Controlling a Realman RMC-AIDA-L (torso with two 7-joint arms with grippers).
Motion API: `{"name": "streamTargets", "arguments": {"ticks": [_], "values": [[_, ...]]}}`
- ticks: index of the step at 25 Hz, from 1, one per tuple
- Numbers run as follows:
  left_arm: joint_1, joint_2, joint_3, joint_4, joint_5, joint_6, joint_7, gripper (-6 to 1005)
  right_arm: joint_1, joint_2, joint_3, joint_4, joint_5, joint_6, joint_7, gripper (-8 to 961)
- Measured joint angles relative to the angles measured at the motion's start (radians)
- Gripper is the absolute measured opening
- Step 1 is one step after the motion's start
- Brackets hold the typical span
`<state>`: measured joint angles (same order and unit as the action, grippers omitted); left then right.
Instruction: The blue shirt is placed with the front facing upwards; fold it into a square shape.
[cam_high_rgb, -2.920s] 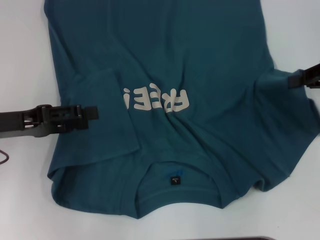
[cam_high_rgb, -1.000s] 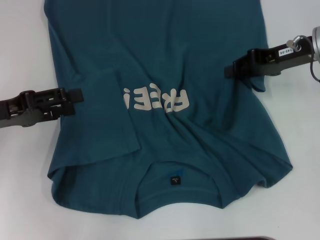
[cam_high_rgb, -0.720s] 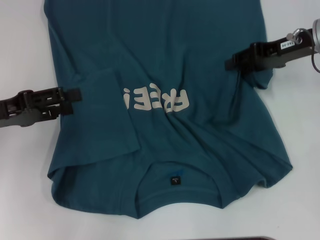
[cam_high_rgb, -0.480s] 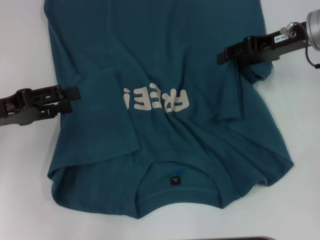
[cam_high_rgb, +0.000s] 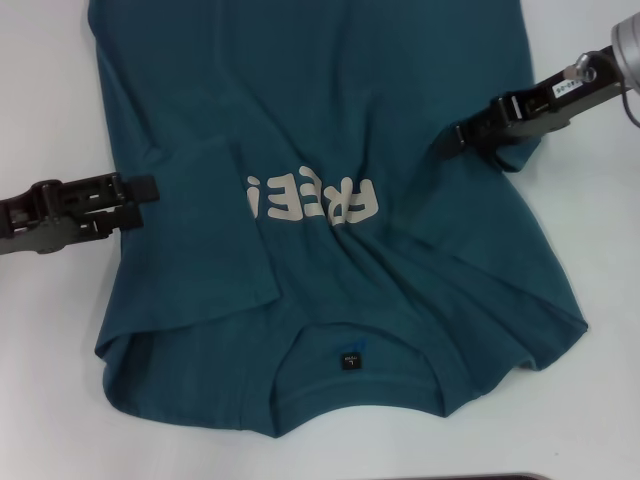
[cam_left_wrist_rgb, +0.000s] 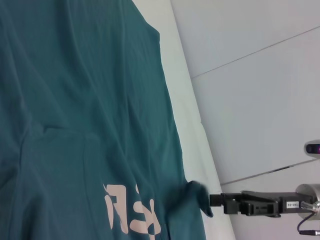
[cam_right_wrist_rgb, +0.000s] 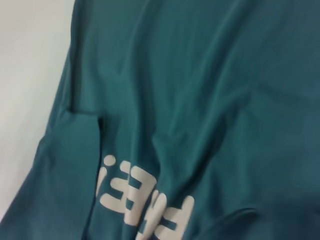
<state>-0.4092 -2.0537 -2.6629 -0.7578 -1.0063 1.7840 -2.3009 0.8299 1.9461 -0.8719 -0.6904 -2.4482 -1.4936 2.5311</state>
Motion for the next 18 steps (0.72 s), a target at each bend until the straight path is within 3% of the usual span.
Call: {"name": "streamTargets", "arguments": {"ticks": [9,18], "values": [[0.0,-0.001,-0.005,0.0,0.0,0.0,0.0,814,-0.013,-0.004,0.013,-0.053,-0.005,-0.026,0.015,645],[0.002,0.002,-0.013,0.0,0.0,-0.005,0.0,814,-0.067,-0.055,0.039,-0.061,-0.032,-0.146,0.029,646]]}}
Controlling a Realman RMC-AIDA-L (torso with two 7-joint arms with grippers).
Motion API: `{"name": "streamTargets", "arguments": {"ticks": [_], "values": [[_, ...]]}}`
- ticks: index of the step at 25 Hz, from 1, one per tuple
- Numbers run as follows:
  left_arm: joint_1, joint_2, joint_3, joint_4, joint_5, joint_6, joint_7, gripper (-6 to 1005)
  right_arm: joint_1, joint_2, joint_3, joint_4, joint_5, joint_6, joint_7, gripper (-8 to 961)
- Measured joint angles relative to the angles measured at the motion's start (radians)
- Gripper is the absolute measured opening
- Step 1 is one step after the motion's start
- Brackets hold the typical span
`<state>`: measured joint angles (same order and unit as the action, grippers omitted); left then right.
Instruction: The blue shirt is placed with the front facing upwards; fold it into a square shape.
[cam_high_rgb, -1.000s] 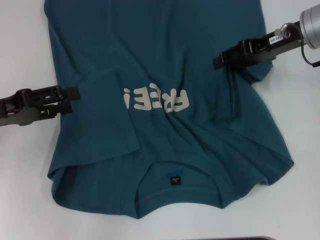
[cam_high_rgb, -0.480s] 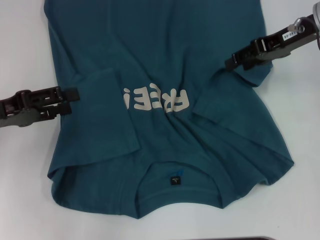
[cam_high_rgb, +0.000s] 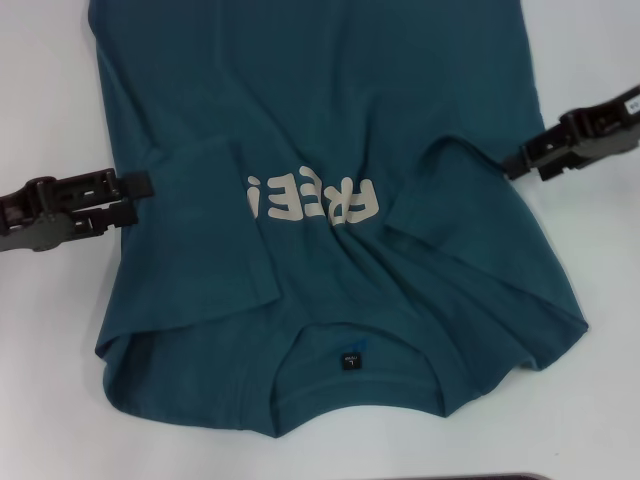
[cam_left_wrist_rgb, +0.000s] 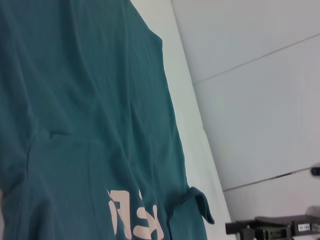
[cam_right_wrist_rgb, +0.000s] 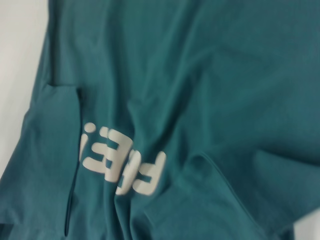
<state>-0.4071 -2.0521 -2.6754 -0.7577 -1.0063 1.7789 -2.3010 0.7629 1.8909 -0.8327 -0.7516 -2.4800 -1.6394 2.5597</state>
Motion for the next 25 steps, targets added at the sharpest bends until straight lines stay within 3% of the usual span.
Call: {"name": "streamTargets", "arguments": {"ticks": [5,15,25], "values": [[-0.001,-0.003,0.0,0.0,0.0,-0.005,0.0,814,-0.039,0.0,0.018,0.008,0.0,0.004,-0.003,645],[0.0,-0.006,-0.001,0.001,0.0,-0.014,0.0,814,-0.058,0.05,0.016,0.057,0.0,0.144,0.004,644],[0.001,-0.007,-0.001,0.012,0.0,-0.021,0.0,814,-0.056,0.071,0.073,0.081,0.009,0.27,0.011,643]]}}
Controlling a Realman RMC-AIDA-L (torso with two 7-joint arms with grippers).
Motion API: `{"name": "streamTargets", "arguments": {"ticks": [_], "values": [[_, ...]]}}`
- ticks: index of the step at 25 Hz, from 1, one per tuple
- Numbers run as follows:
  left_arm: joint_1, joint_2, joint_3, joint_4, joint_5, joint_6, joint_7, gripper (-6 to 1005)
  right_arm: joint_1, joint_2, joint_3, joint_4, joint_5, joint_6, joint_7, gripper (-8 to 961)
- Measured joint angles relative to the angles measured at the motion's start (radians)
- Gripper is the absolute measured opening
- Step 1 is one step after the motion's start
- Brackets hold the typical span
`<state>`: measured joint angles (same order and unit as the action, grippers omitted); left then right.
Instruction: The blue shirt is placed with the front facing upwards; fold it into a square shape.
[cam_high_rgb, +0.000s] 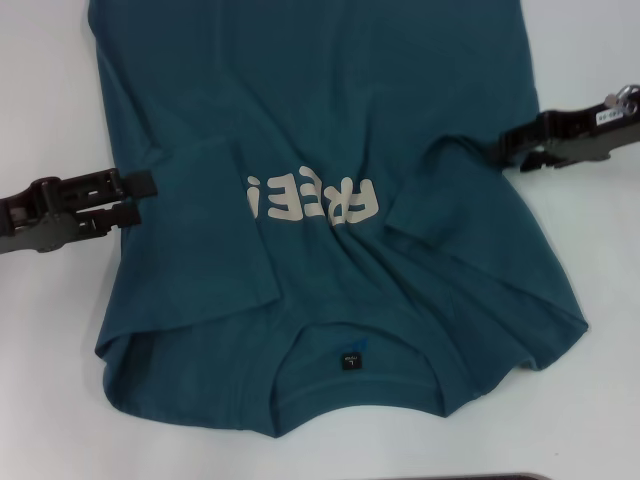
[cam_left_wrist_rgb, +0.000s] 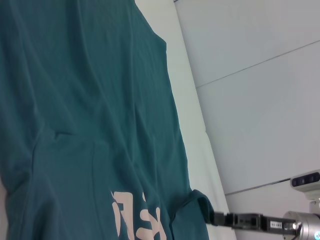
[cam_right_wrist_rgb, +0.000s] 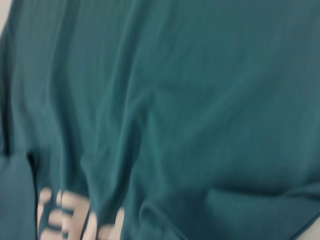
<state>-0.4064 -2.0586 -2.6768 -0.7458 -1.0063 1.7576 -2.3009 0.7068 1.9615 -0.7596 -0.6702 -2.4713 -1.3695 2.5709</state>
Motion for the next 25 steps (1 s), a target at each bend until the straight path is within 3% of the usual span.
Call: {"name": "streamTargets", "arguments": {"ticks": [7,13,16,22,25], "values": [[0.001,0.0,0.0,0.0,0.0,0.0,0.001,814,-0.01,-0.006,0.121,-0.041,0.075,0.064,-0.048,643],[0.0,0.0,0.0,0.0,0.0,0.001,0.002,814,-0.024,-0.004,0.142,-0.031,0.227,0.147,-0.152,642],[0.002,0.002,0.0,0.001,0.0,0.002,0.001,814,-0.023,-0.016,0.133,-0.031,0.227,0.078,-0.15,642],[0.011,0.006,0.0,0.002,0.0,0.004,0.001,814,-0.033,-0.072,0.114,-0.035,0.186,-0.173,-0.064,641],[0.01,0.004,0.0,0.002,0.0,0.002,0.001,814,-0.04,-0.078,0.112,-0.039,0.115,-0.232,-0.039,641]]}}
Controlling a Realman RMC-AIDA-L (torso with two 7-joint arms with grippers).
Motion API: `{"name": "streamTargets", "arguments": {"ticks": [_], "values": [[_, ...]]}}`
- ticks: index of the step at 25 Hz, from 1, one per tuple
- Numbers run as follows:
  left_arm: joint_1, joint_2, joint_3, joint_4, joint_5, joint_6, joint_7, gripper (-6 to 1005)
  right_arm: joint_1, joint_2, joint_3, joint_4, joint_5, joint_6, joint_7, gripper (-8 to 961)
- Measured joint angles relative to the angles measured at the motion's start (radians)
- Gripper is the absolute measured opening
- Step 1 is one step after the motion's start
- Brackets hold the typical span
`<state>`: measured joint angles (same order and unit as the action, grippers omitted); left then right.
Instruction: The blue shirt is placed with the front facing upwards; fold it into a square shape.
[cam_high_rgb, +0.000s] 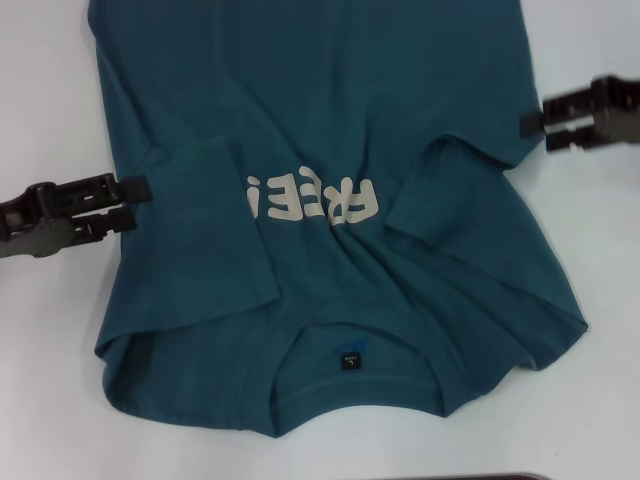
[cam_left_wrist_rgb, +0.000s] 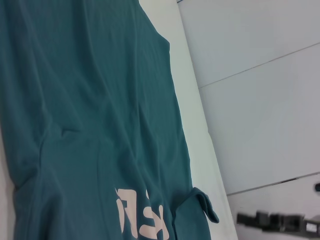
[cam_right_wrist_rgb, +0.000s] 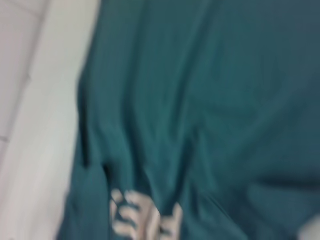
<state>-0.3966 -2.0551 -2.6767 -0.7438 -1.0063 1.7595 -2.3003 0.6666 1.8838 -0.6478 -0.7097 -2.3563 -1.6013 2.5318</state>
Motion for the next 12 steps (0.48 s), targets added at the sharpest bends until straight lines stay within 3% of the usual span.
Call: {"name": "streamTargets", "arguments": {"ticks": [3,12], "values": [[-0.004,-0.003,0.0,0.0,0.0,-0.001,0.0,814,-0.005,0.01,0.0,0.007,-0.06,-0.011,0.003,641],[-0.007,-0.005,0.0,0.0,0.0,-0.002,-0.001,814,-0.003,0.077,-0.01,0.011,-0.099,0.099,-0.008,641]]}}
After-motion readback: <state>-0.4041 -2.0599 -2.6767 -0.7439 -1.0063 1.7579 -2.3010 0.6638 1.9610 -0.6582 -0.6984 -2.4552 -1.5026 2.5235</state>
